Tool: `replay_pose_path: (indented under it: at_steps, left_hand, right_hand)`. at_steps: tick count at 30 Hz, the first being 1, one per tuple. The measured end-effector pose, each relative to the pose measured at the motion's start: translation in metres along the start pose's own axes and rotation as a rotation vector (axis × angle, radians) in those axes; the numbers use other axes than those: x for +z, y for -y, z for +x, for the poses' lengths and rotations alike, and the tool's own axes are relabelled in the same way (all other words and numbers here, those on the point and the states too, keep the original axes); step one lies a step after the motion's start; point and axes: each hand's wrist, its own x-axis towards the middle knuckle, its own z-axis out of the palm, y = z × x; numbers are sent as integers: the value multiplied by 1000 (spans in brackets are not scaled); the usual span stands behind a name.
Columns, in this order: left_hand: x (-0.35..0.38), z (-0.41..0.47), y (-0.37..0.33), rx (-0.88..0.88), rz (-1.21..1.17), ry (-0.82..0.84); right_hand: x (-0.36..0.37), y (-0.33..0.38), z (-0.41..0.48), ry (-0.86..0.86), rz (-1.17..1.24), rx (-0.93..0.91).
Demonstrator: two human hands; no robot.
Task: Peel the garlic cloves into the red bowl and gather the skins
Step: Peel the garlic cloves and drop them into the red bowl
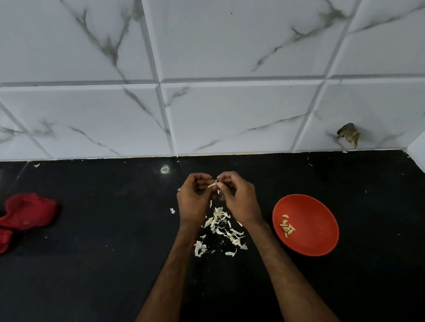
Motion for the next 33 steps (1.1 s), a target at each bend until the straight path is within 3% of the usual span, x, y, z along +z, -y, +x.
replay_pose_path:
  at_steps: [9, 15, 20, 25, 33]
  left_hand:
    - [-8, 3, -3, 74, 177, 65]
    - [-9, 4, -3, 117, 256, 124]
    - [-8, 1, -3, 123, 228, 131]
    - [-7, 3, -7, 124, 133, 125]
    - [-9, 6, -6, 99, 55, 110]
  right_hand:
    - [-5, 3, 2, 48, -334, -204]
    - [-5, 3, 4, 88, -422, -130]
    - [-7, 3, 5, 91, -323, -15]
    - [-10, 9, 3, 30, -13, 109]
    - [-9, 14, 8, 7, 226, 184]
